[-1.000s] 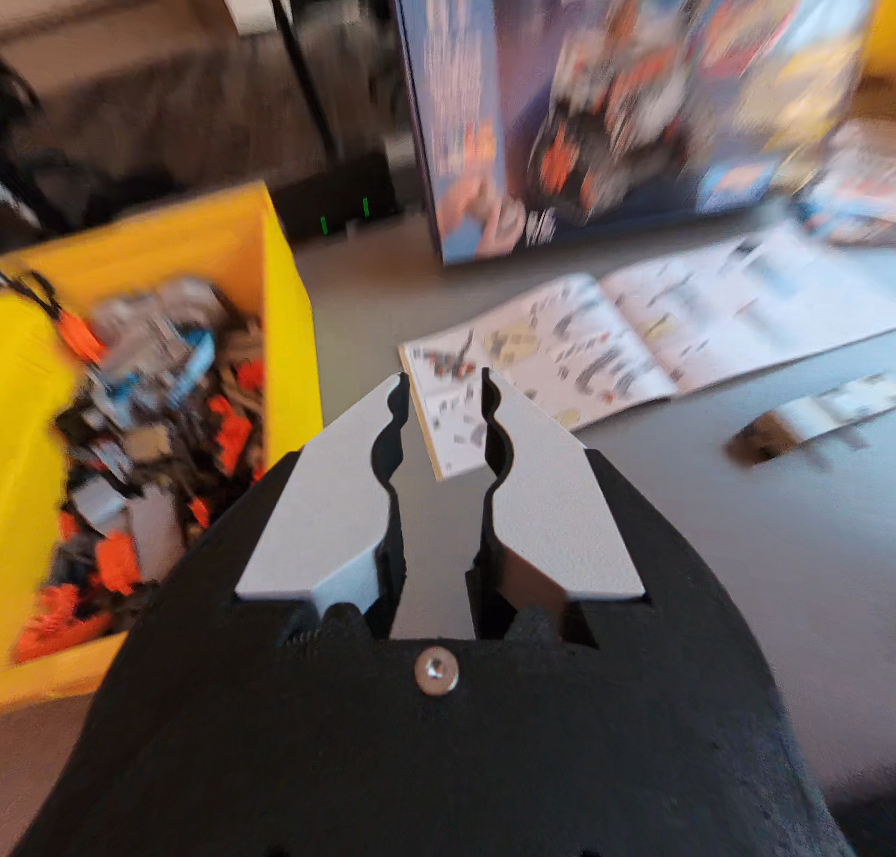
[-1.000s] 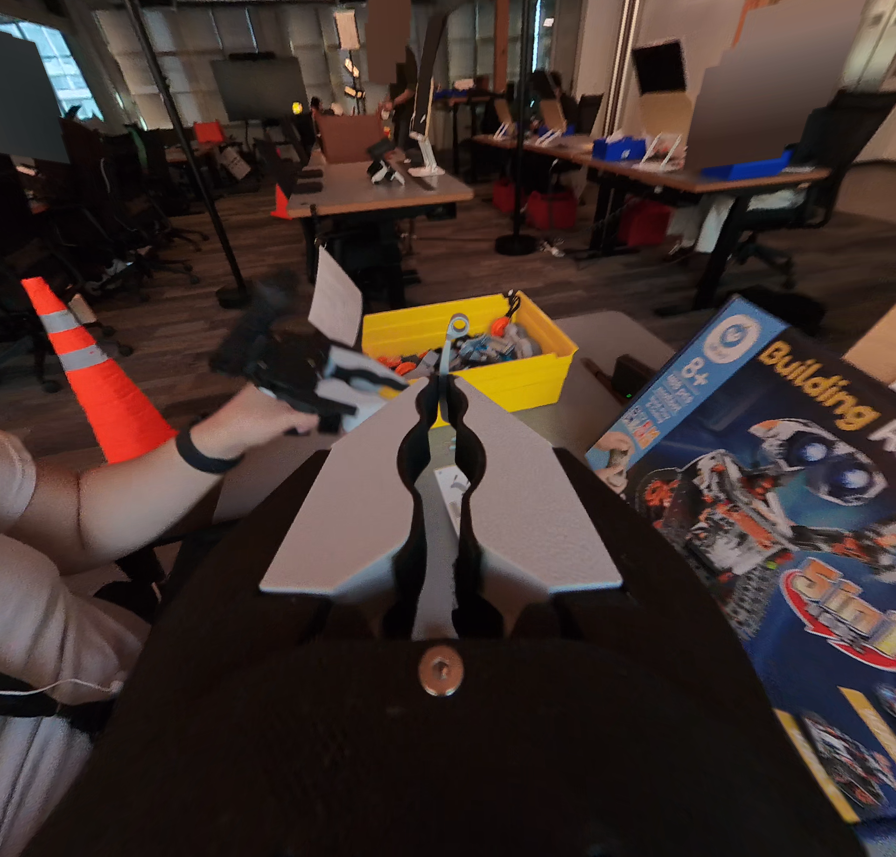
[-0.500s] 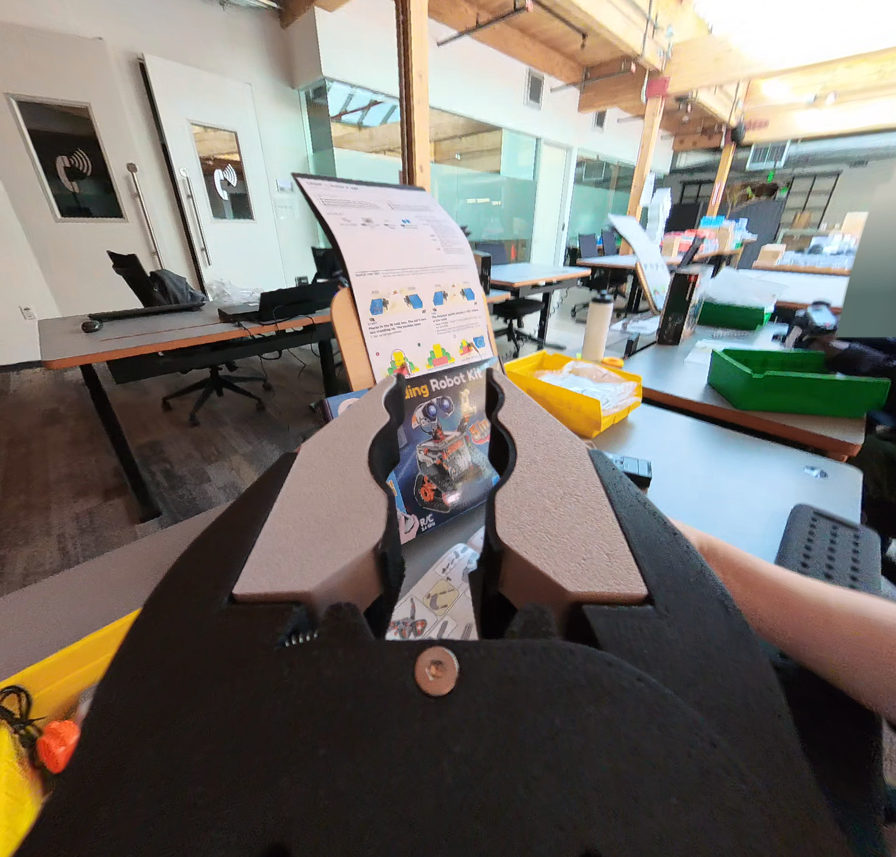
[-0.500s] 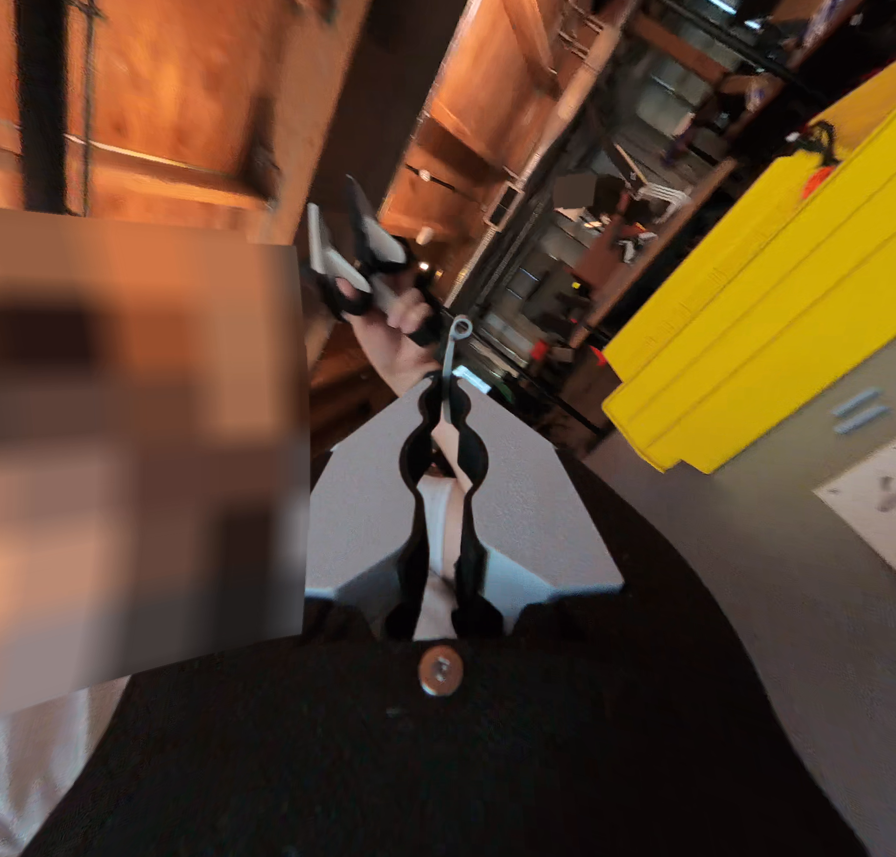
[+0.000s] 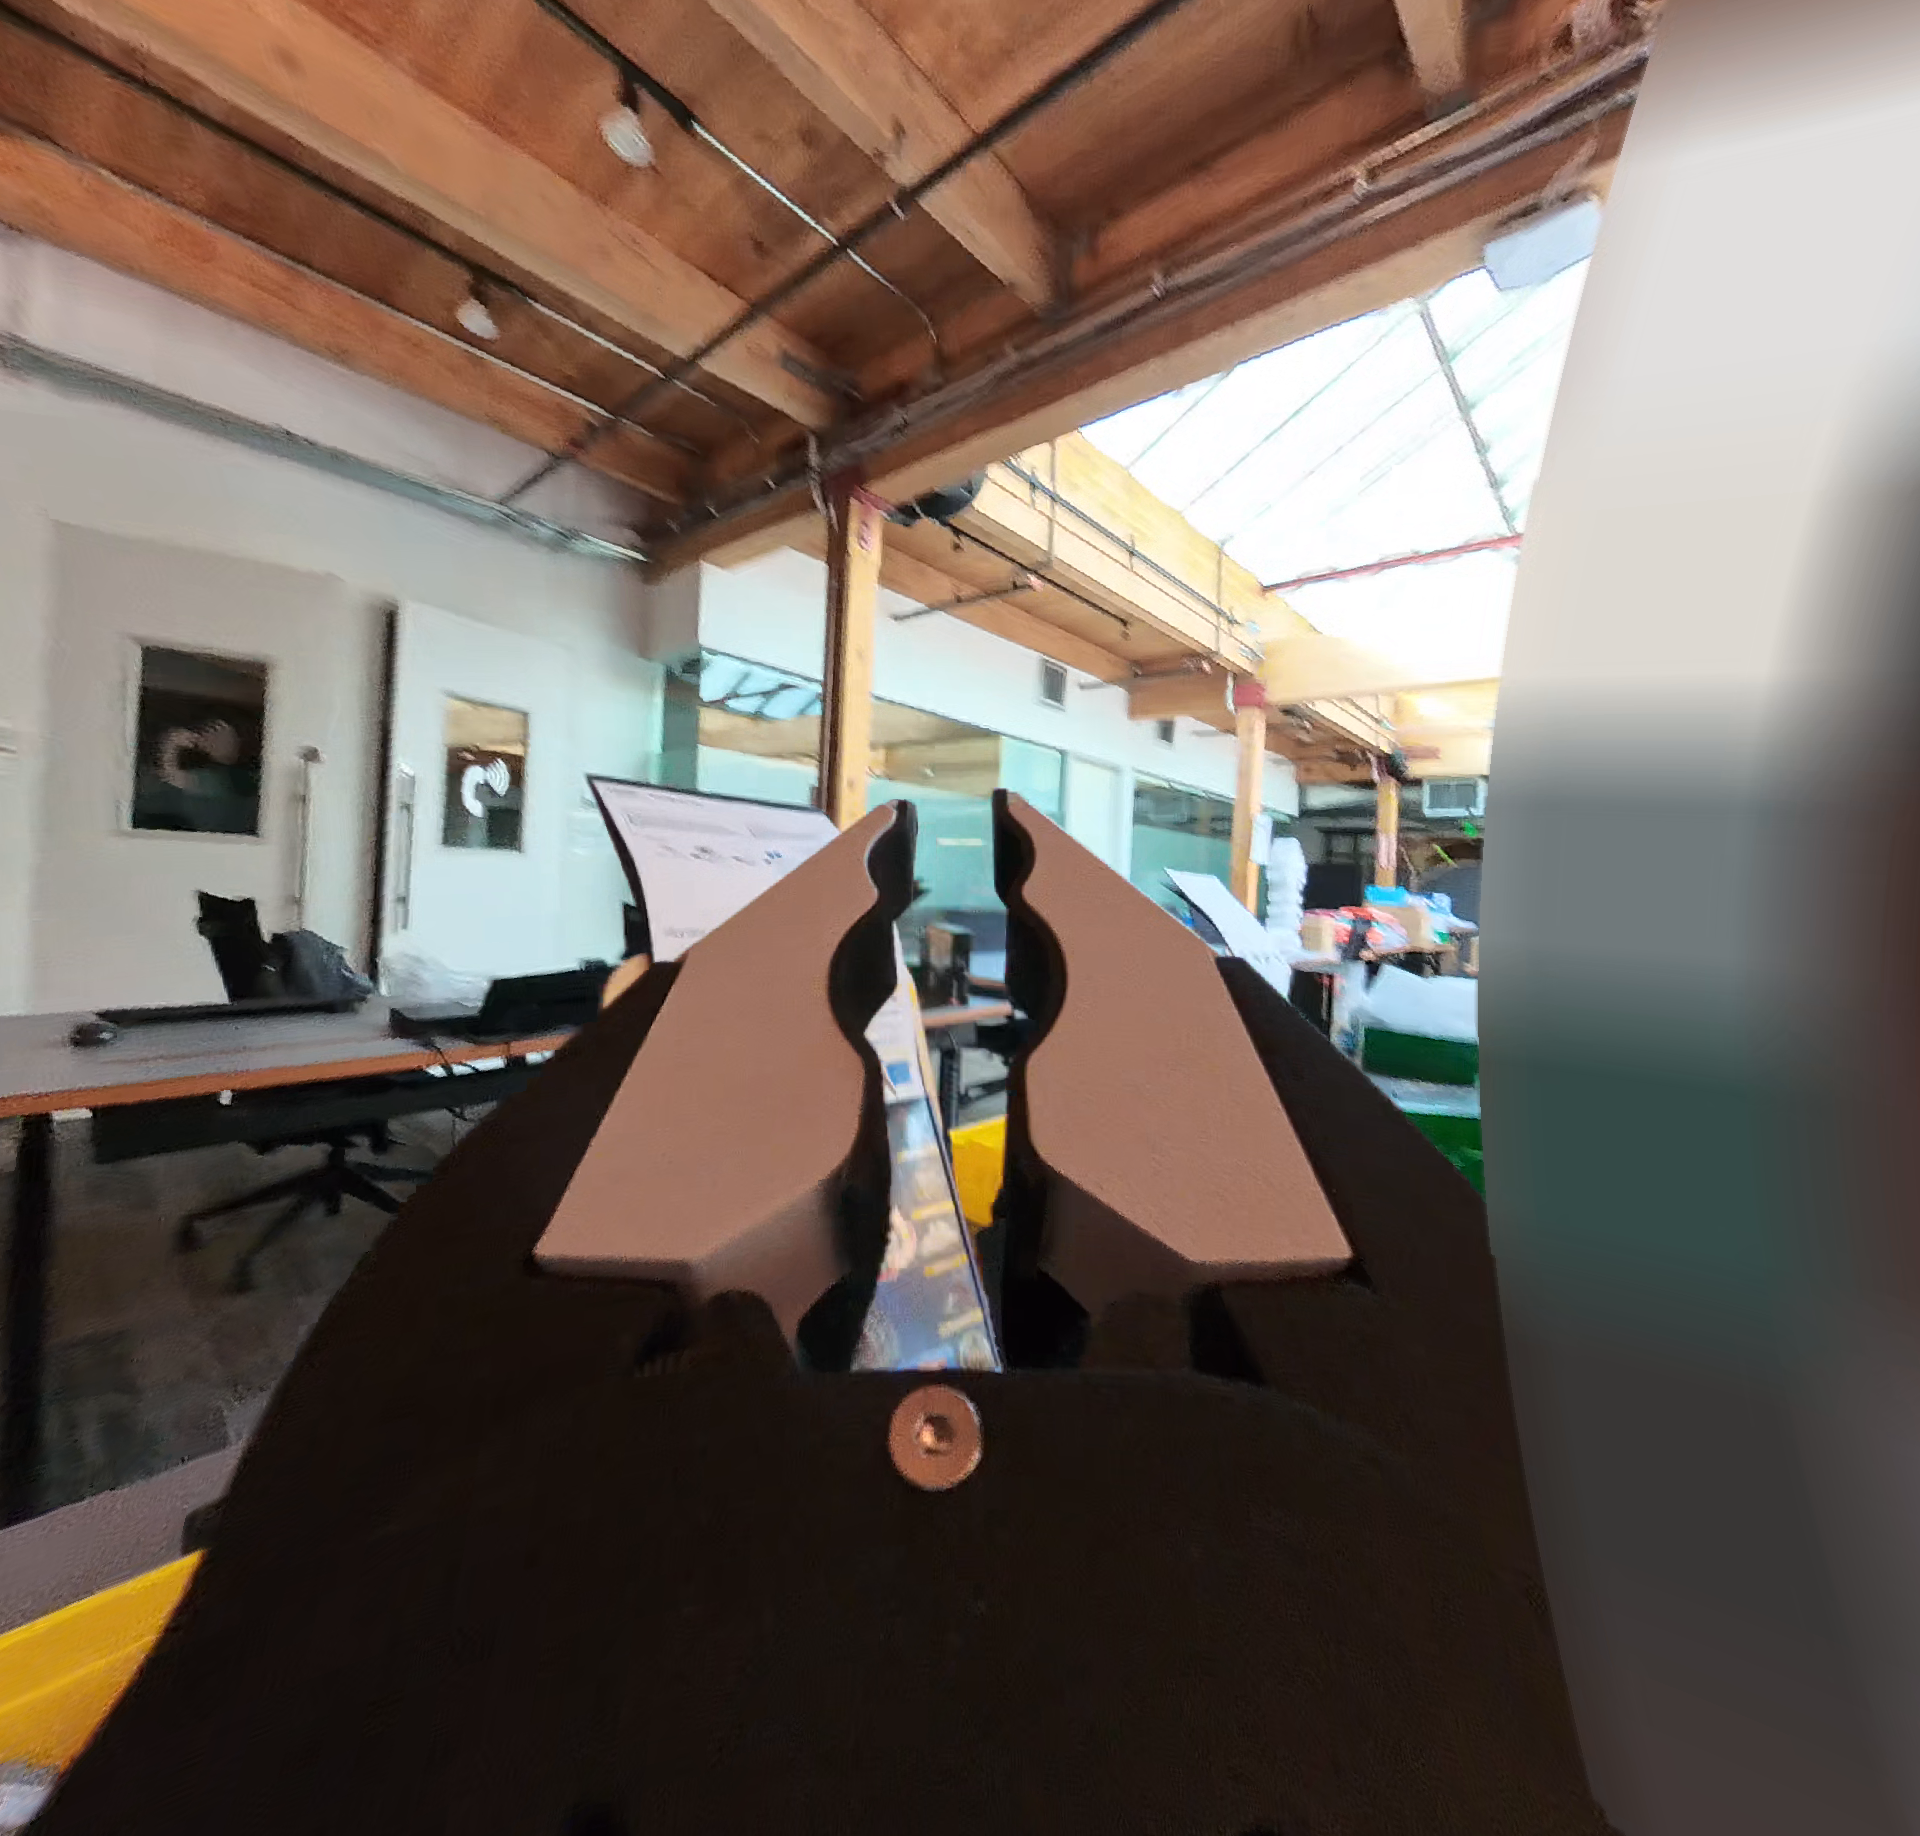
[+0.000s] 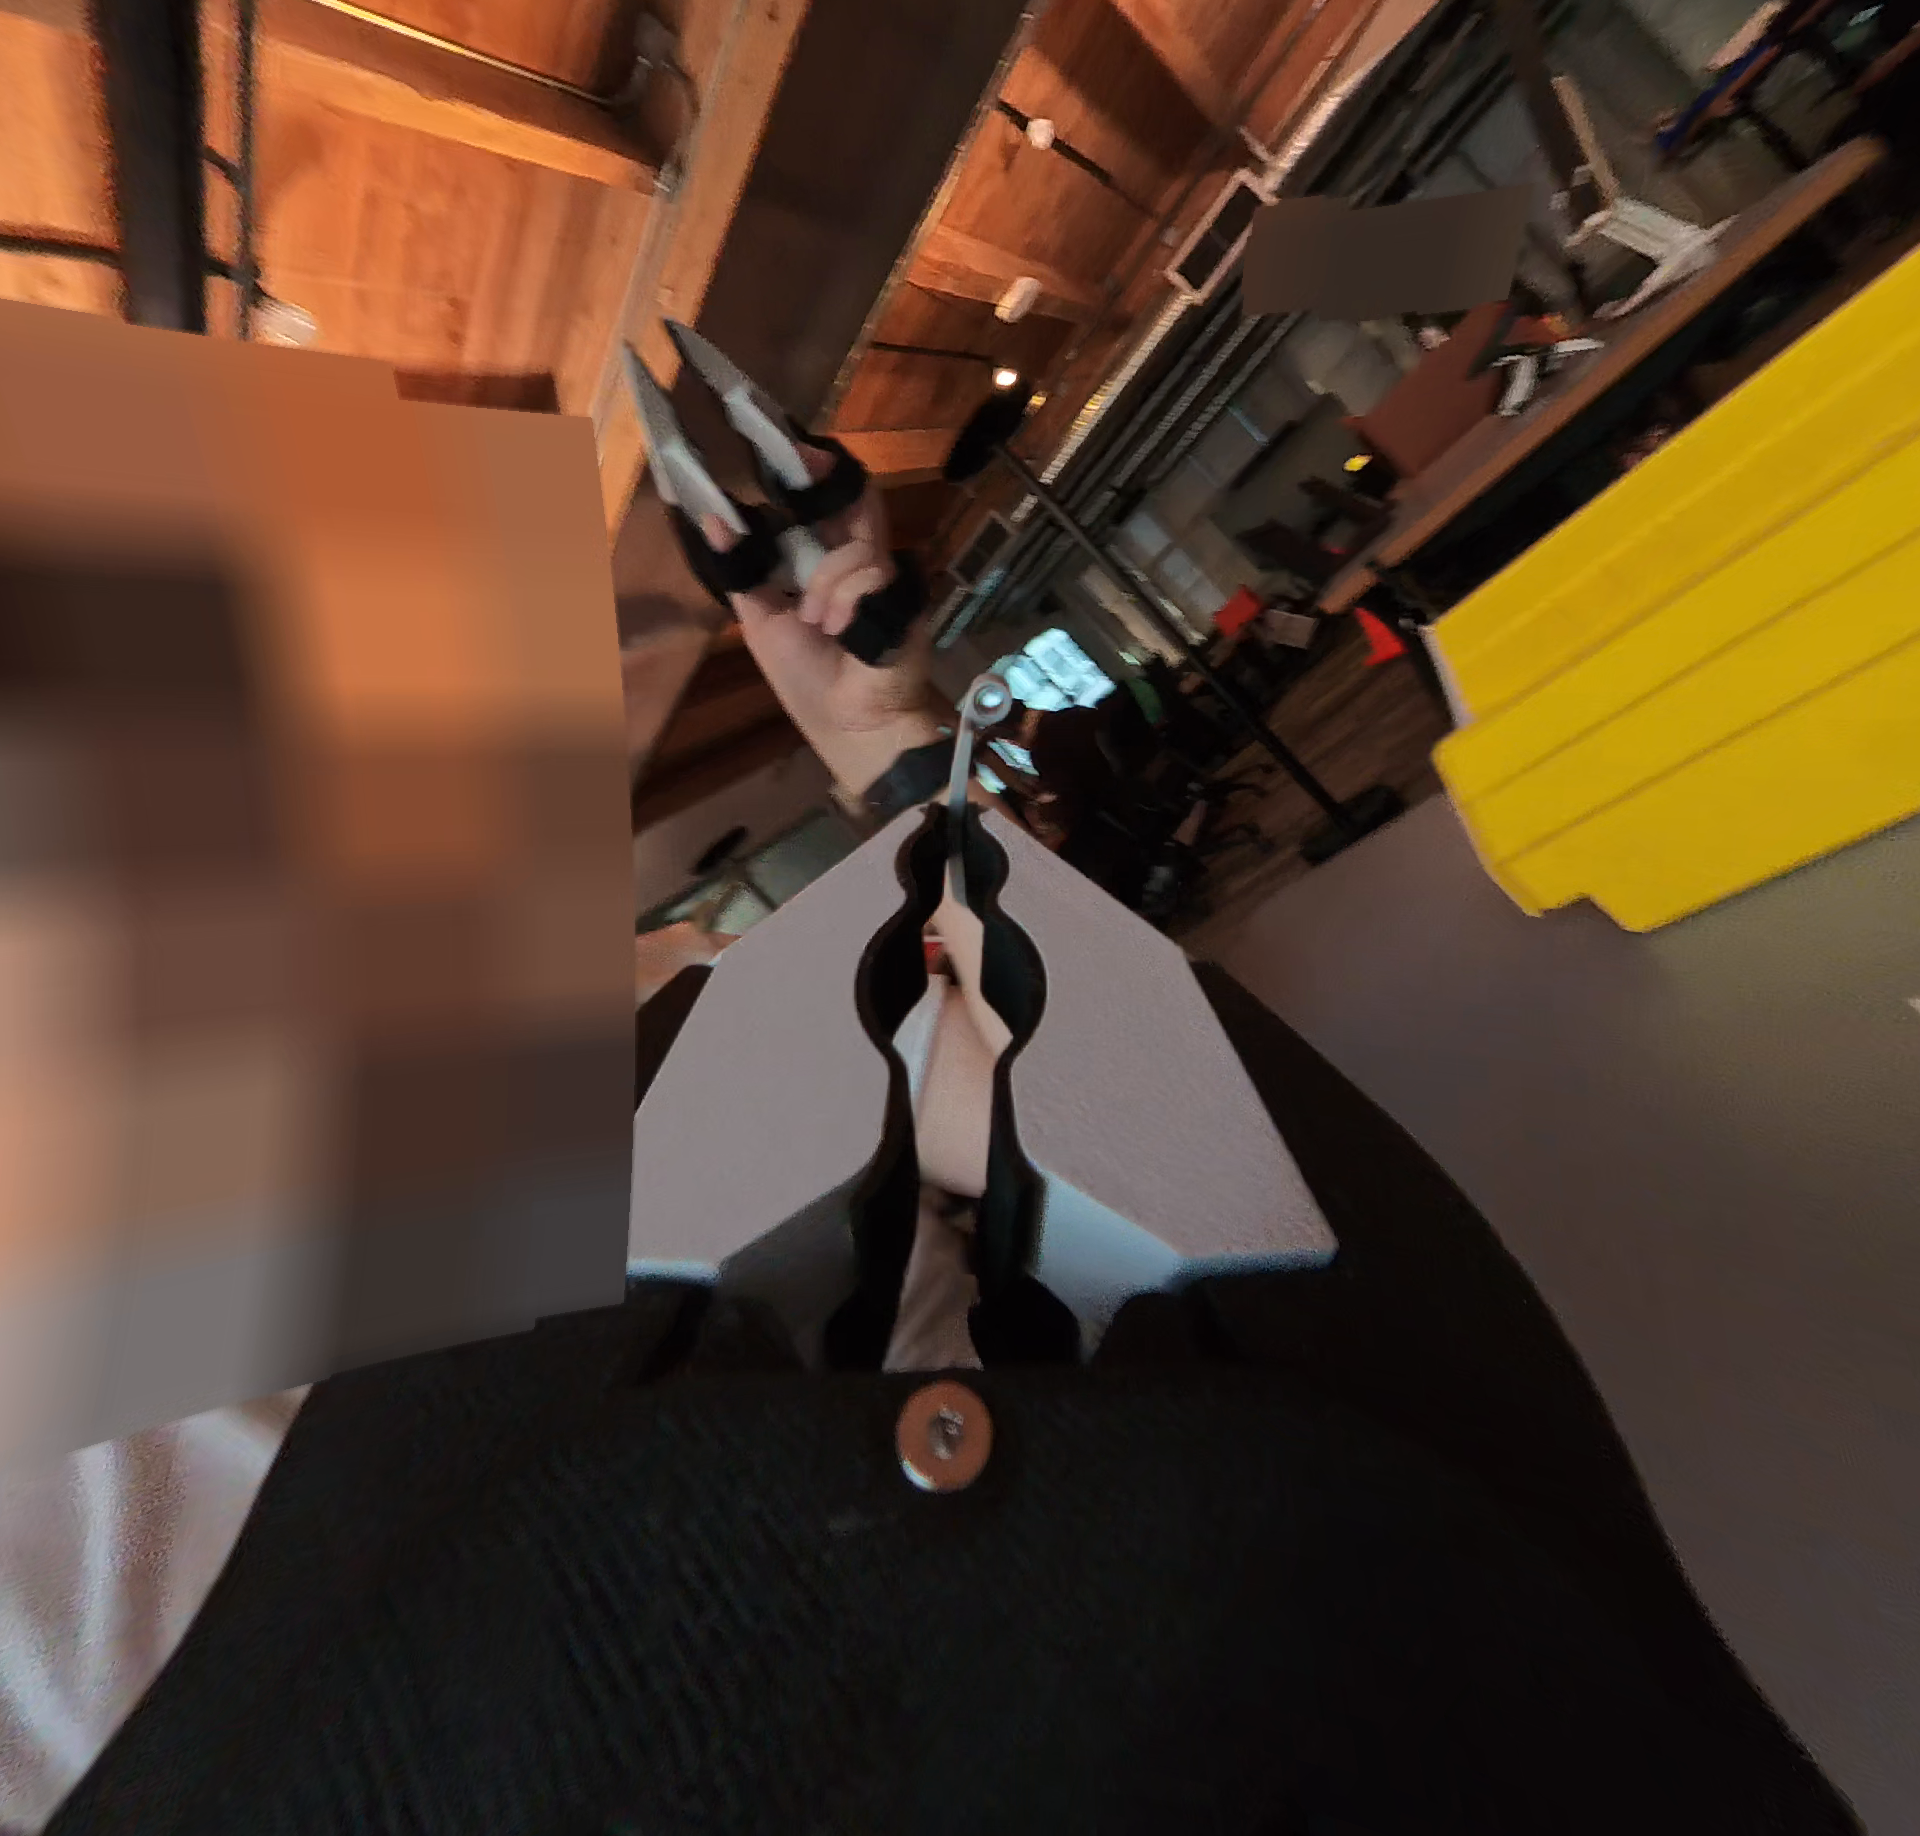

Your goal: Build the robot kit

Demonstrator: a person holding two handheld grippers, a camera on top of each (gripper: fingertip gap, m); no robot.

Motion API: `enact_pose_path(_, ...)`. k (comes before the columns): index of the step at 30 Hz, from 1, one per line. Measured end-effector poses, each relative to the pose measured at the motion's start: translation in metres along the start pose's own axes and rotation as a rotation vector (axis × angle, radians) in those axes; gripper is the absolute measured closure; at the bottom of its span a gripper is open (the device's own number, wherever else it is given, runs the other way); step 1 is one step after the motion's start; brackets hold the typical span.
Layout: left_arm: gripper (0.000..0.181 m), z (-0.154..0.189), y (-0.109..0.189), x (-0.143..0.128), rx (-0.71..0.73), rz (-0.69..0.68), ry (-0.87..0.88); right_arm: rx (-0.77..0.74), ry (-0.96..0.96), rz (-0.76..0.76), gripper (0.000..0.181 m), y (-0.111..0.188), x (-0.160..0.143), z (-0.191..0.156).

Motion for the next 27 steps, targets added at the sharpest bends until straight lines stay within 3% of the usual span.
enact_pose_path(1,0.170,0.003,0.000,0.001,0.010,0.024,-0.002,-0.084,0.054,-0.028,0.181,0.004,0.001,0.003)
enact_pose_path(3,0.171,0.008,-0.002,-0.002,0.002,0.021,0.010,-0.303,0.175,-0.137,0.181,0.013,-0.001,0.012)
enact_pose_path(6,0.167,0.008,-0.006,-0.013,-0.017,-0.082,0.027,-0.642,0.345,-0.480,0.181,0.026,-0.022,0.026)
enact_pose_path(9,0.166,0.002,-0.008,-0.024,-0.046,-0.197,0.031,-0.760,0.392,-0.724,0.180,0.022,-0.044,0.032)
enact_pose_path(11,0.166,-0.003,-0.007,-0.027,-0.063,-0.235,0.028,-0.743,0.353,-0.816,0.180,0.013,-0.053,0.037)
enact_pose_path(15,0.165,-0.019,-0.006,-0.029,-0.045,-0.264,0.024,-0.850,0.332,-1.010,0.180,0.002,-0.050,0.058)
enact_pose_path(17,0.165,-0.025,-0.006,-0.028,-0.051,-0.258,0.036,-0.857,0.347,-1.162,0.180,-0.004,-0.050,0.068)
enact_pose_path(21,0.165,-0.031,-0.003,-0.025,-0.067,-0.241,0.055,-0.727,0.533,-1.468,0.180,-0.015,-0.060,0.088)
enact_pose_path(25,0.164,-0.036,0.001,-0.023,-0.048,-0.250,0.045,-0.506,0.883,-1.302,0.181,-0.035,-0.060,0.086)
enact_pose_path(27,0.164,-0.037,0.003,-0.020,-0.042,-0.228,0.044,-0.465,1.032,-1.229,0.181,-0.036,-0.058,0.080)
Point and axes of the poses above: each gripper's, where its closed fingertips meet, y back along the fingers, x out of its top, z = x × y across the jaws, the point moved 6 cm from there along y, back along the fingers, and after that the axes turned 2 degrees about x, right-handed, at the moved point
